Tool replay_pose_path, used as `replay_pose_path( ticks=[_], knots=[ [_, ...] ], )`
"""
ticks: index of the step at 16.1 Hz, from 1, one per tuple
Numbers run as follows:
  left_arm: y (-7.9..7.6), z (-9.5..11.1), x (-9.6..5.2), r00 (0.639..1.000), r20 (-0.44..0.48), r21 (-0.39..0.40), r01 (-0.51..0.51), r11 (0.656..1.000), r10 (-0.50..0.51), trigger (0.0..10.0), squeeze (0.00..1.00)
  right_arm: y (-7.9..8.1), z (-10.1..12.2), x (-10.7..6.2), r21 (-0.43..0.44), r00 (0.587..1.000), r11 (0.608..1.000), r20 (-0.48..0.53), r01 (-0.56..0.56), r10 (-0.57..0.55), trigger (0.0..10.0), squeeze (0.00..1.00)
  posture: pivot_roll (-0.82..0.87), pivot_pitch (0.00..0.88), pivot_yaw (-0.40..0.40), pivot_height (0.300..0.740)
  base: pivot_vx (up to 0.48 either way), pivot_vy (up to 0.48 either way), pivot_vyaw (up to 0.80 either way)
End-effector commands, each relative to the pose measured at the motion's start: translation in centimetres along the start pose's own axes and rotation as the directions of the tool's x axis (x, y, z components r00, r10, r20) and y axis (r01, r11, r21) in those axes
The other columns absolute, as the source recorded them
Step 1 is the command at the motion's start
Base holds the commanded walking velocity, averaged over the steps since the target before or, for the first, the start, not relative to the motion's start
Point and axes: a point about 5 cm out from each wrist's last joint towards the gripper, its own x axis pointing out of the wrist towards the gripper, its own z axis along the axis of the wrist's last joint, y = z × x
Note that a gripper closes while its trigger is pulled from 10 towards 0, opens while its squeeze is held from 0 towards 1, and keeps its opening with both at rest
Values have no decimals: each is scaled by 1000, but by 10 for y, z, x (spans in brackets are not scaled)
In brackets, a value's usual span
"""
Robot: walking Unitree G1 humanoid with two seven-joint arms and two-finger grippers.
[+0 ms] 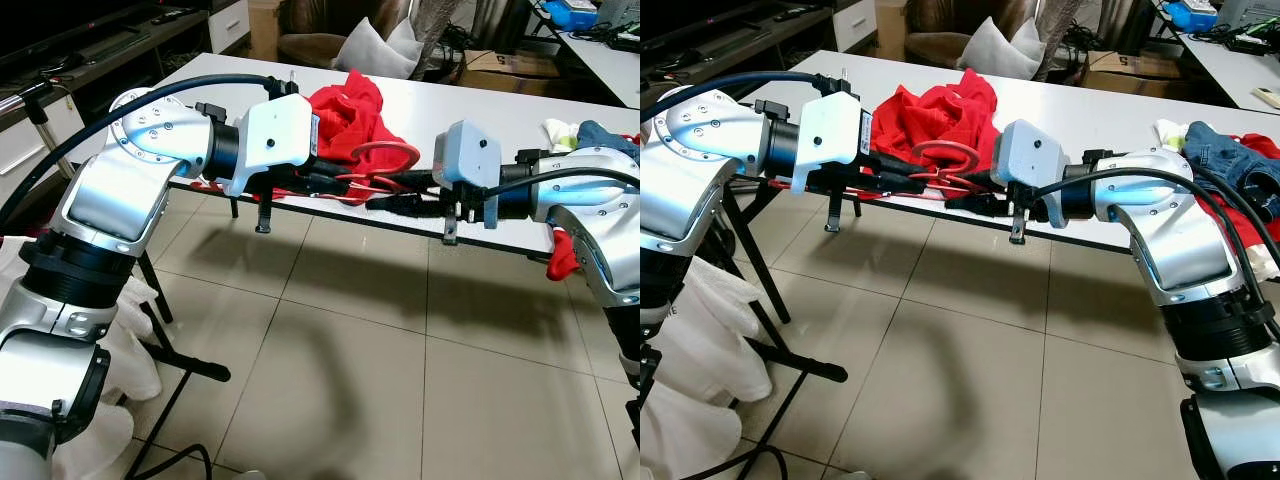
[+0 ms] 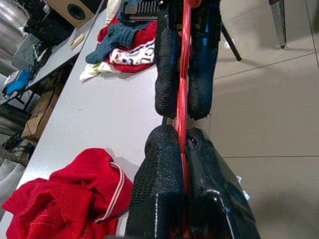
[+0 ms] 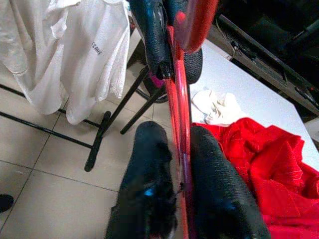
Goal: Hang hanger
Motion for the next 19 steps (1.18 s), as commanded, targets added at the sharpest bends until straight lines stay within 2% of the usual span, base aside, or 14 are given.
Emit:
replay_pose_path(
  ticks=[1, 4, 5, 6, 7, 8, 10, 12, 14, 15, 16, 17, 18, 19],
  knots=[
    [2, 3, -2, 1000, -4, 24, 6, 1000, -5, 0, 0, -4, 2, -4, 3, 1000, 1000, 4, 16, -16, 0, 0, -90, 0, -18, 740, 0, 0, 0],
    [3, 1, -4, 1000, -17, 27, -6, 1000, 6, 0, 0, -4, 1, -5, 6, 1000, 1000, 0, 19, -19, 0, 0, -90, 0, -17, 740, 0, 0, 0],
    [6, -1, -6, 999, -26, 26, -41, 999, 41, 6078, 0, -5, 0, -5, 6, 1000, 1000, -3, 29, -29, 0, 0, -90, 0, -17, 740, 0, 0, 0],
    [8, -2, -7, 999, -18, 9, -51, 999, 51, 10000, 0, -5, 0, -5, 10, 999, 999, -4, 33, -33, 0, 0, -89, 0, -17, 740, 0, 0, 0],
    [10, -5, -13, 998, 5, -21, -58, 998, 58, 10000, 914, -4, -1, -6, 39, 1000, 999, 7, 30, -31, 0, 0, -89, 0, -16, 740, 0, 0, 0],
    [10, -9, -18, 998, 20, -51, -59, 997, 60, 10000, 1000, -2, -2, -6, 57, 999, 998, 12, 29, -30, 0, 0, -92, 0, -11, 740, 0, 0, 0],
    [6, -10, -22, 997, 69, -90, -24, 996, 30, 10000, 1000, 3, -6, -6, 89, 999, 995, 8, 36, -37, 0, 0, -101, 0, -3, 740, 0, 0, 0],
    [1, -8, -25, 987, 158, -133, 17, 991, 4, 10000, 1000, 14, -14, -12, 137, 999, 989, -7, 48, -47, 0, 0, -109, 0, -6, 740, 0, 0, 0],
    [-2, -7, -28, 980, 199, -165, 35, 986, -2, 10000, 1000, 21, -19, -15, 165, 999, 985, -14, 54, -52, 0, 0, -112, 0, -6, 740, 0, 0, 0],
    [-5, -11, -33, 963, 255, -245, -20, 969, 84, 10000, 1000, 36, -28, -18, 231, 996, 969, -17, 87, -85, 0, 0, -112, 0, 1, 740, 0, 0, 0],
    [-6, -20, -36, 941, 255, -324, -135, 937, 223, 10000, 1000, 47, -37, -19, 288, 990, 947, -31, 141, -138, 0, 0, -113, 0, 9, 740, 0, 0, 0],
    [-7, -24, -37, 929, 247, -350, -178, 920, 274, 10000, 1000, 51, -40, -19, 304, 987, 939, -37, 162, -158, 0, 0, -113, 0, 9, 740, 0, 0, 0],
    [-20, -41, -32, 905, 195, -452, -260, 853, 379, 10000, 941, 61, -50, -18, 351, 965, 900, -65, 260, -253, 0, 0, -112, 0, 11, 740, 0, 0, 0],
    [-39, -53, -21, 881, 162, -534, -301, 790, 445, 10000, 541, 68, -59, -18, 398, 926, 838, -99, 372, -364, 0, 0, -109, 0, 7, 740, 0, 0, 0]
  ],
)
